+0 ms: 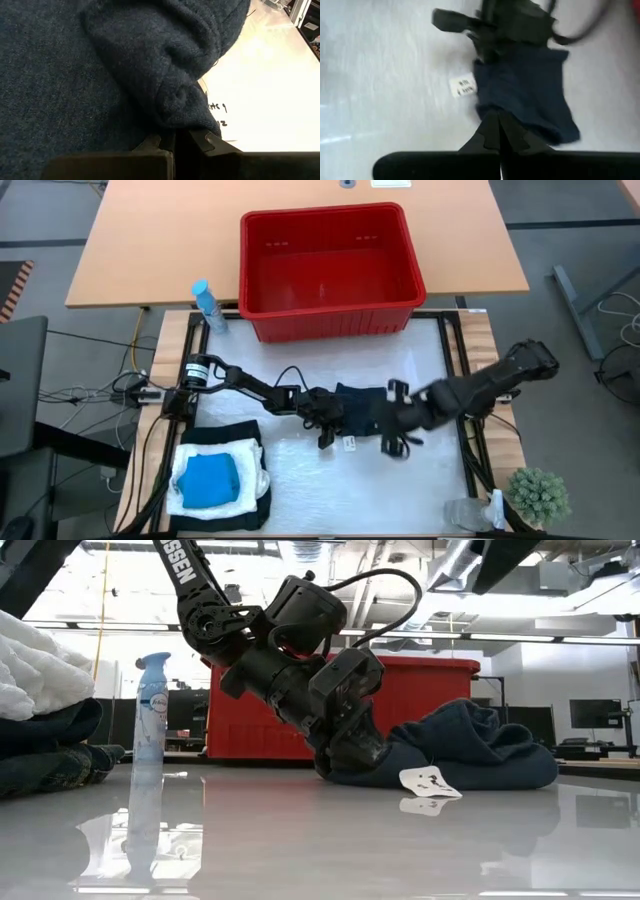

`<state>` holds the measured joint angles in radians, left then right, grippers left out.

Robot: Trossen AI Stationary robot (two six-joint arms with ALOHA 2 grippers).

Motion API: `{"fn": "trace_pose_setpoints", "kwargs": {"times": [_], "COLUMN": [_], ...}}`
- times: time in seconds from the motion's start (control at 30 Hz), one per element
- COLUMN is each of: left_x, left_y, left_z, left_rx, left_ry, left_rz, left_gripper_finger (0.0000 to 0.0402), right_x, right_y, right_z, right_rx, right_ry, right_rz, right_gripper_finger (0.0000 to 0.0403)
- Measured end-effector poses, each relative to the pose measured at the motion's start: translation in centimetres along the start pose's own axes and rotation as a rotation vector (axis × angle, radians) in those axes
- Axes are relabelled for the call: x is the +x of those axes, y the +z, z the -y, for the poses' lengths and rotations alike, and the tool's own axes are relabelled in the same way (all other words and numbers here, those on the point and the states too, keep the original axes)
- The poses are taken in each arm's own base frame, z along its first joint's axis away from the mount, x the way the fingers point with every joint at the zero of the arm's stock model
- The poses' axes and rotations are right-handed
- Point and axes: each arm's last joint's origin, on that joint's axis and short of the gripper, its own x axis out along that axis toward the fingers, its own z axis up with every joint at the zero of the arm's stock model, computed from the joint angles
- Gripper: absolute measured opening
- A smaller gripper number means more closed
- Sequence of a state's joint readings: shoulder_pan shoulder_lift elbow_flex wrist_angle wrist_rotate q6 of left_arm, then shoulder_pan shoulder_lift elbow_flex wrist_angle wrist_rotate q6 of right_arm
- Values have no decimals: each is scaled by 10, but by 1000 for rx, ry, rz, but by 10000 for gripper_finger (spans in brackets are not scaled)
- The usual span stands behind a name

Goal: Fold Laundry from Bin
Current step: Fold the gray shorts from the red bin

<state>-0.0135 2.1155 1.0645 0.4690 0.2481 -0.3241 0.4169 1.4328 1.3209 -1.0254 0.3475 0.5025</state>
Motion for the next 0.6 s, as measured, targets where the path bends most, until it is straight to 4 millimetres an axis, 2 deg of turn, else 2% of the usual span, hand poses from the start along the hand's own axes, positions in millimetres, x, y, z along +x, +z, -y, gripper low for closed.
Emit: {"fn": "trace_pose_setpoints", "kwargs": {"times": [0.1, 0.23, 0.33, 0.43, 0.6], "left_x": [0, 0, 0, 0, 0], "left_y": [0, 0, 0, 0, 0], "left_z": [0, 0, 0, 0, 0], "left_rx": [-5, -10, -13, -13, -14], "left_ry": [-1, -2, -2, -2, -2], "left_rz": [0, 1, 1, 1, 0], "left_gripper_finger": [0, 0, 0, 0, 0], "right_x": [15, 56, 89, 114, 132], "right_y": [-1, -2, -5, -11, -23], "right_z": [-27, -59, -75, -83, -78], "right_rx": [-12, -44, -64, -85, -102], "right_ry": [-3, -9, -25, -49, -113], "right_rz": [34, 11, -29, -77, -163], "right_gripper_finger": [13, 13, 13, 13, 13]}}
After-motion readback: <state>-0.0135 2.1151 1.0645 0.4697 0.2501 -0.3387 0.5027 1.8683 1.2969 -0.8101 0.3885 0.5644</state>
